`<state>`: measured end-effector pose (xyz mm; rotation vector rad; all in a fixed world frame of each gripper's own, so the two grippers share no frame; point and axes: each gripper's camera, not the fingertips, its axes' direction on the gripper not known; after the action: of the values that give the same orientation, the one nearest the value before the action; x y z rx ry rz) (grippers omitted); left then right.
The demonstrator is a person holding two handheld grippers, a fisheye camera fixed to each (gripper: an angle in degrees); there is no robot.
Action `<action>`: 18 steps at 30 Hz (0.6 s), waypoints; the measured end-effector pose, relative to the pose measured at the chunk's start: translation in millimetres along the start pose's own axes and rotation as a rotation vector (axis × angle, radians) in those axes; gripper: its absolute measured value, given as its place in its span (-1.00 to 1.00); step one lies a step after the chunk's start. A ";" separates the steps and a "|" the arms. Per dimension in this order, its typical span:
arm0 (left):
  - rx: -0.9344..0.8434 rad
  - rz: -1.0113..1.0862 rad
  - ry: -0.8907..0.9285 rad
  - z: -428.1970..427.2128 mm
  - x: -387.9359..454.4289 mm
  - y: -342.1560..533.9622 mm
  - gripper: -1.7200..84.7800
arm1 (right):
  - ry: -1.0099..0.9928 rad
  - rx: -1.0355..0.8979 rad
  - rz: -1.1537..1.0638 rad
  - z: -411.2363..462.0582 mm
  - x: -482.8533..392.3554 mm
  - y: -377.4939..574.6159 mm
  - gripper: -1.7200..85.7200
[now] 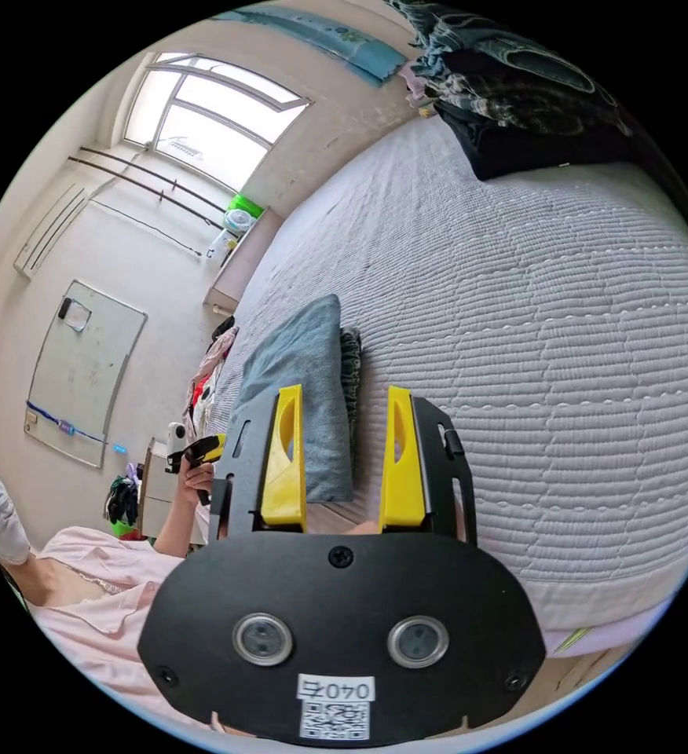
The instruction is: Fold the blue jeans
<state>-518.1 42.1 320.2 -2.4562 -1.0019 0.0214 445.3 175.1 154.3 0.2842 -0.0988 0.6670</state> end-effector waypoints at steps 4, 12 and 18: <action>-0.007 -0.039 0.099 -9.9 -11.1 -9.4 -0.80 | -0.088 -0.049 0.005 1.0 20.4 -25.9 -0.63; -0.038 -0.046 0.217 -9.7 -10.9 -26.1 -0.73 | -0.195 -0.078 0.019 2.6 47.9 -41.6 -0.65; -0.081 0.003 0.070 2.1 10.8 -31.3 -0.78 | -0.177 -0.063 0.007 -11.3 59.9 -48.9 -0.65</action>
<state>-531.1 69.4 333.9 -2.5130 -0.9868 -0.1062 522.6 177.4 143.2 0.2816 -0.2896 0.6439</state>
